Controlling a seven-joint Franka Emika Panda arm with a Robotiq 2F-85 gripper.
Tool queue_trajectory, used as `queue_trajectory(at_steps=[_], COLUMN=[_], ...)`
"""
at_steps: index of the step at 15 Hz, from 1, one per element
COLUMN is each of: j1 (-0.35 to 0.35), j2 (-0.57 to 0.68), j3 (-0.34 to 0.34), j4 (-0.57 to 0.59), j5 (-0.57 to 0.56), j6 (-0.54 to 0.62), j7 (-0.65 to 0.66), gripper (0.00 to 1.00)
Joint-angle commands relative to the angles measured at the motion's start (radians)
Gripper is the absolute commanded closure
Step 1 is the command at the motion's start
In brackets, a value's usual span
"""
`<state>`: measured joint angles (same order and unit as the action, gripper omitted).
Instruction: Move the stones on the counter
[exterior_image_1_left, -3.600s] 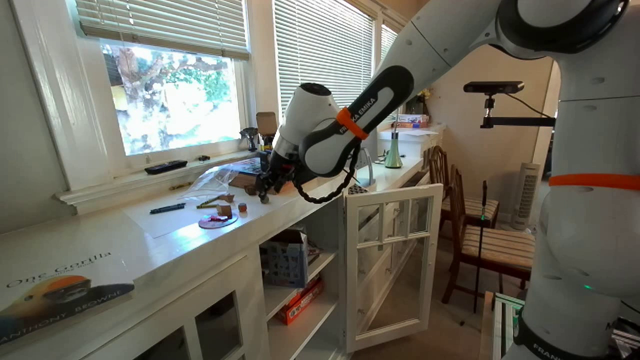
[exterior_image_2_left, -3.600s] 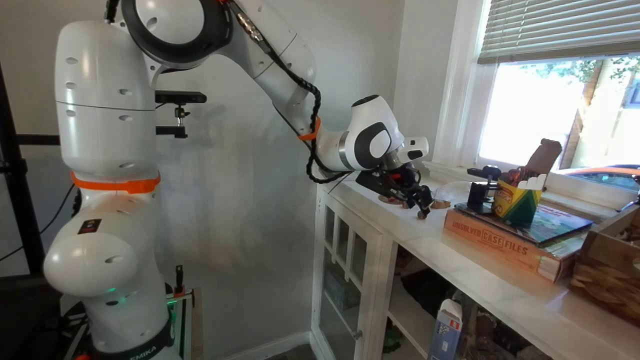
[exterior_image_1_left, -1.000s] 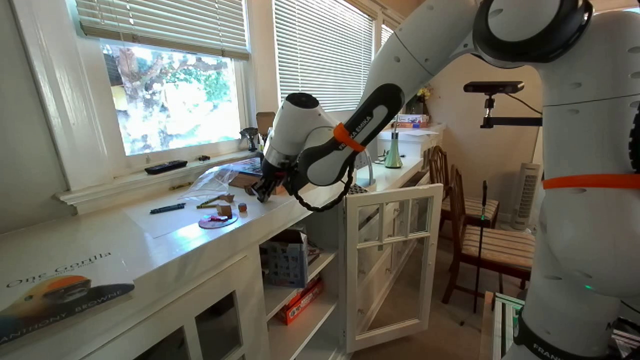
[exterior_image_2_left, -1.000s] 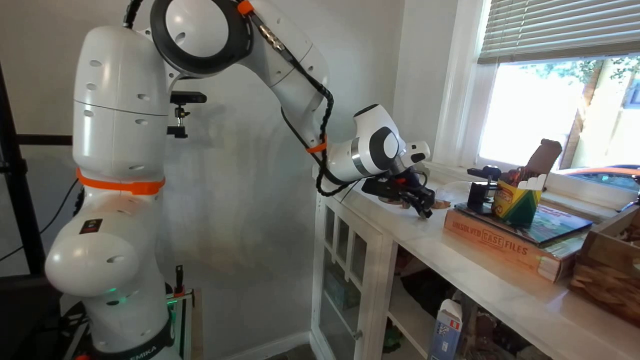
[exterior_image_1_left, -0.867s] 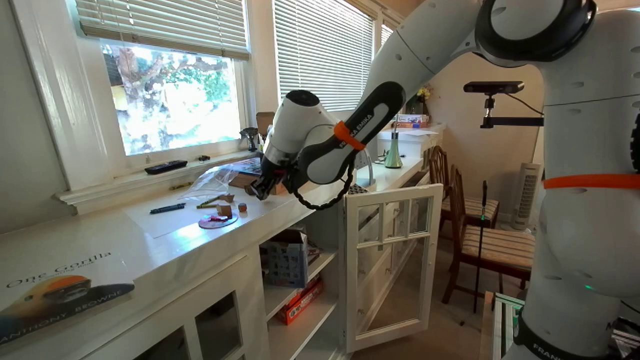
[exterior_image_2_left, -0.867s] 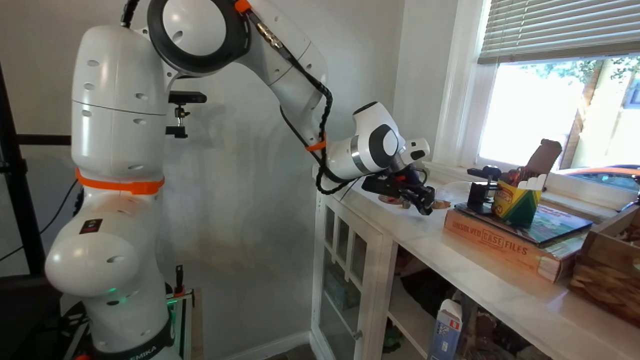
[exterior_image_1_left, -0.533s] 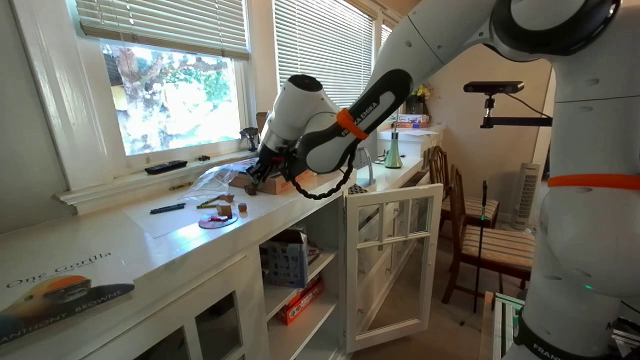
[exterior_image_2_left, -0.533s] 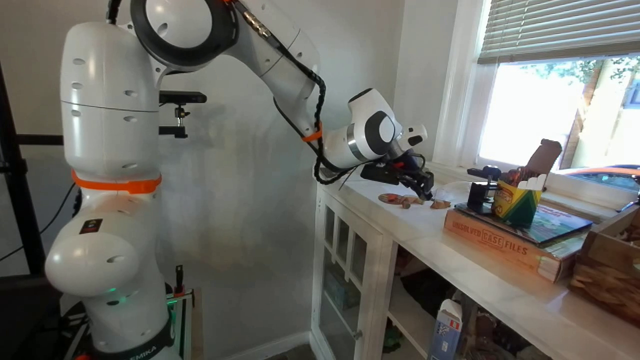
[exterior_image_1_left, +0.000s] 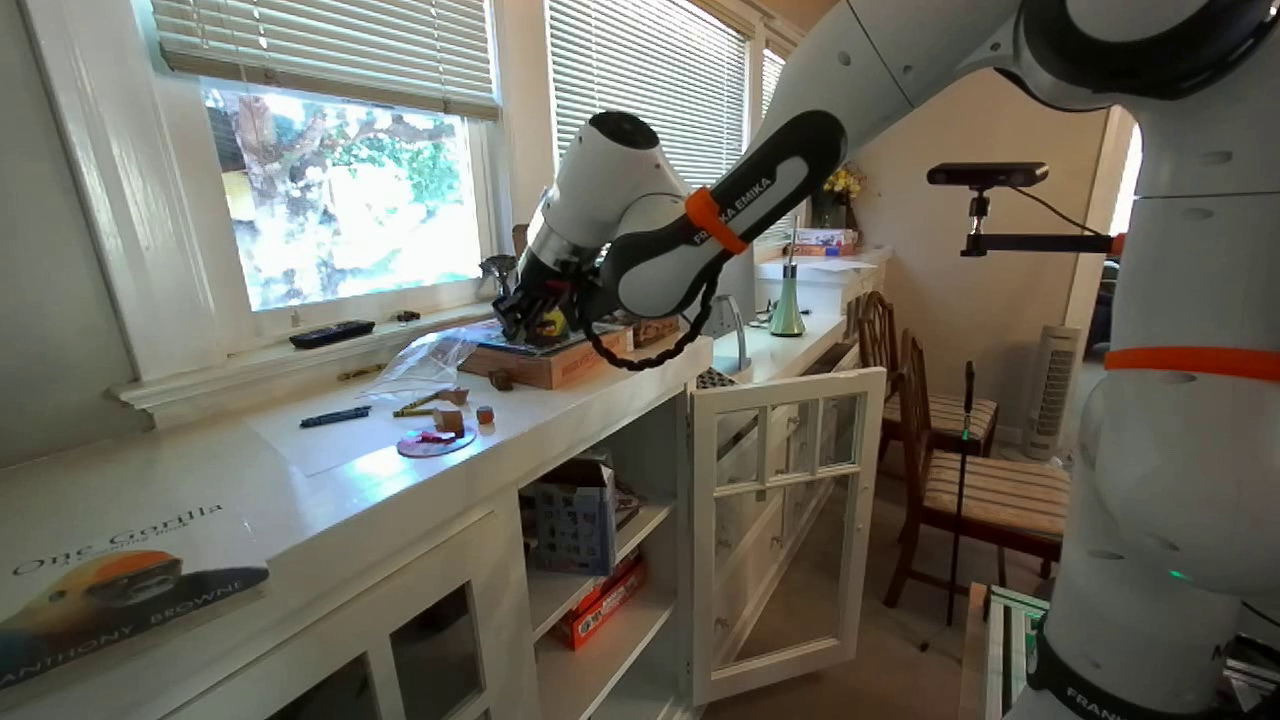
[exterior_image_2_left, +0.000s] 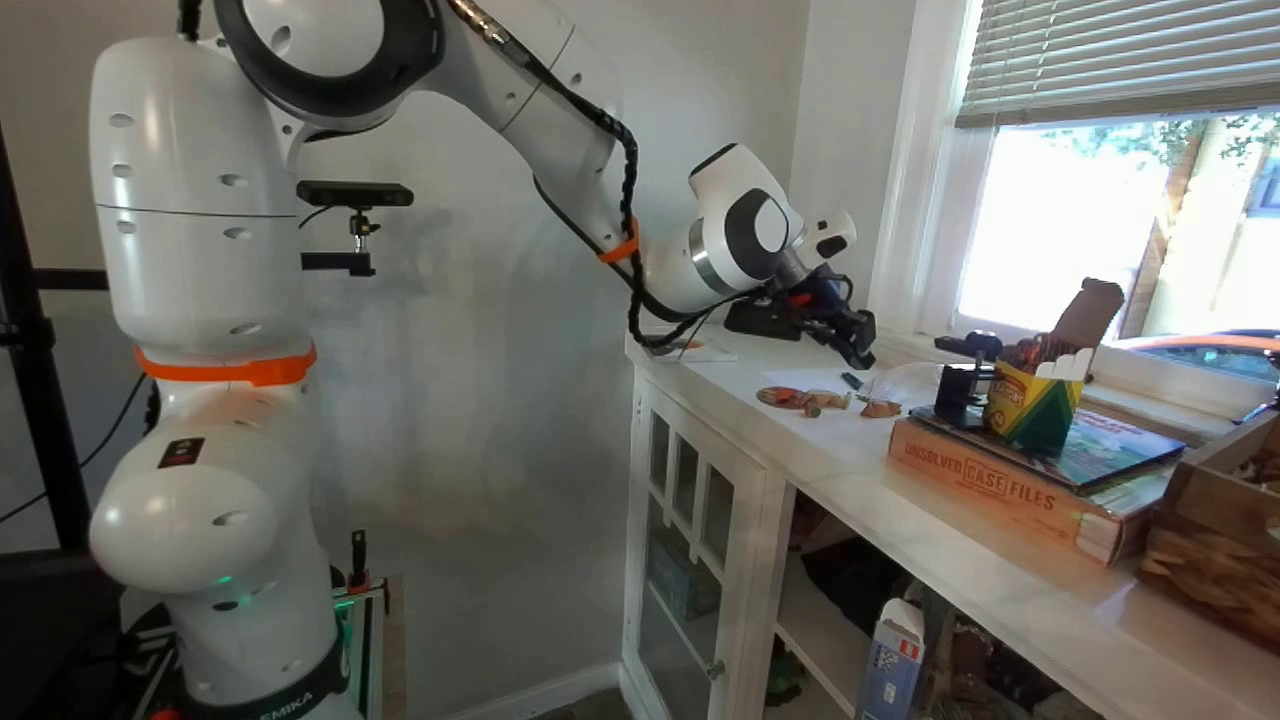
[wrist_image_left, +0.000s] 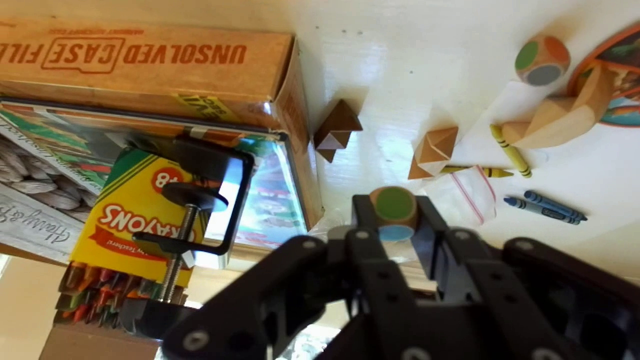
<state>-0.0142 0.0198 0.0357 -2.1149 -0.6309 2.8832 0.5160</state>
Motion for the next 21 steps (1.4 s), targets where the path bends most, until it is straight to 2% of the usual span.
queue_trajectory(at_steps=[1, 8, 9, 10, 14, 17, 21], j1=[-0.003, -0.003, -0.003, -0.003, -0.002, -0.003, 0.000], j2=[-0.019, -0.016, -0.015, -0.014, -0.012, -0.016, -0.026], j3=[-0.004, -0.005, -0.005, -0.005, -0.004, -0.005, 0.000], j4=[-0.011, -0.005, -0.003, -0.003, -0.002, -0.005, -0.011], j5=[-0.017, -0.026, -0.028, -0.029, -0.030, -0.026, 0.008], j6=[0.002, -0.002, -0.007, -0.007, -0.008, -0.010, -0.031], j7=[0.031, 0.046, 0.050, 0.054, 0.057, 0.057, 0.066], gripper=[0.94, 0.94, 0.66, 0.50, 0.19, 0.01, 0.00])
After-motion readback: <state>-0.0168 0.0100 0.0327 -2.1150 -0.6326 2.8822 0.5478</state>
